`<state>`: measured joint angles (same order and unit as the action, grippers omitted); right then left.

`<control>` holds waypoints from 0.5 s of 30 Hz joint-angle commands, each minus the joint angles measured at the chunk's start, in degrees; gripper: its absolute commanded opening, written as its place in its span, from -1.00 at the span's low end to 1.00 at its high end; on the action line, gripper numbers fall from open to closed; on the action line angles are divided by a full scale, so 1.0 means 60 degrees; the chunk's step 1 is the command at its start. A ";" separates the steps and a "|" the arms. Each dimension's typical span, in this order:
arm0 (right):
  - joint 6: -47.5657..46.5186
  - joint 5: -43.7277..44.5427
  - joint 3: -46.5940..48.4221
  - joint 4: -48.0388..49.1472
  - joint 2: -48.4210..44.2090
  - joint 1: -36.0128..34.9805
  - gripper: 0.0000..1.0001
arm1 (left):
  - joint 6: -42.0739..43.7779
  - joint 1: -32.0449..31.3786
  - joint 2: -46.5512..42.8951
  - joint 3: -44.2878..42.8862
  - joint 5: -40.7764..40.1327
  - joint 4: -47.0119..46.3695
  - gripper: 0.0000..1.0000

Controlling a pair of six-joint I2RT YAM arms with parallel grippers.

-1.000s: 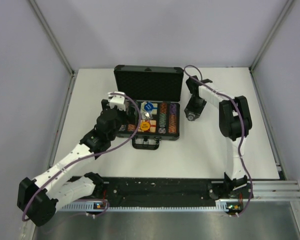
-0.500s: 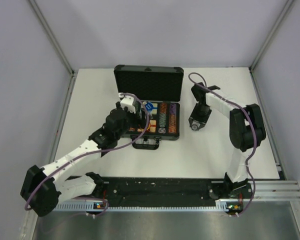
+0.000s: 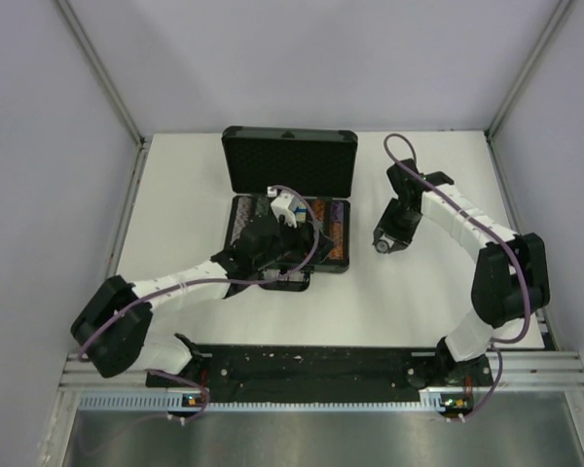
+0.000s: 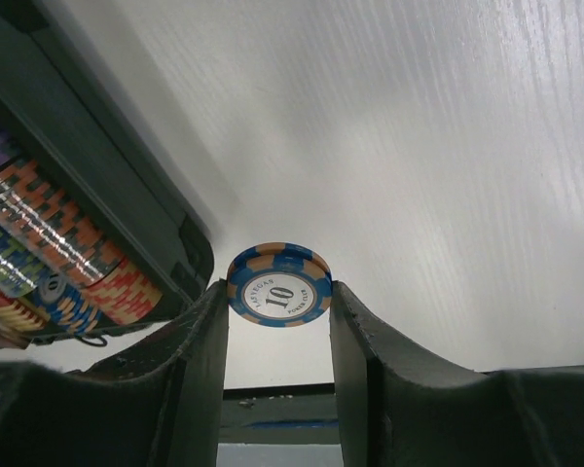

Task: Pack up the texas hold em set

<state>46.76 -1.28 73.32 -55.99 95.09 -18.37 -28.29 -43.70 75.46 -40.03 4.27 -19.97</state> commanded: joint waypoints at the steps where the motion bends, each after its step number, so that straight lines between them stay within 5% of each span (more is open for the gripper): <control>1: 0.0423 -0.0387 -0.0135 -0.0015 -0.1183 0.0161 -0.76 | -0.1800 -0.0347 0.1116 -0.0271 0.1104 -0.2513 0.97; 15: 0.0892 -0.0739 -0.0721 -0.0029 -0.2605 0.0498 -0.76 | -0.5097 -0.0816 0.4179 -0.1692 0.1821 -0.5446 0.86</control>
<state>50.30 -4.64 68.97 -56.18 82.48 -15.90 -51.86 -48.10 98.13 -47.44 13.17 -42.87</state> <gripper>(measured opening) 0.404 0.960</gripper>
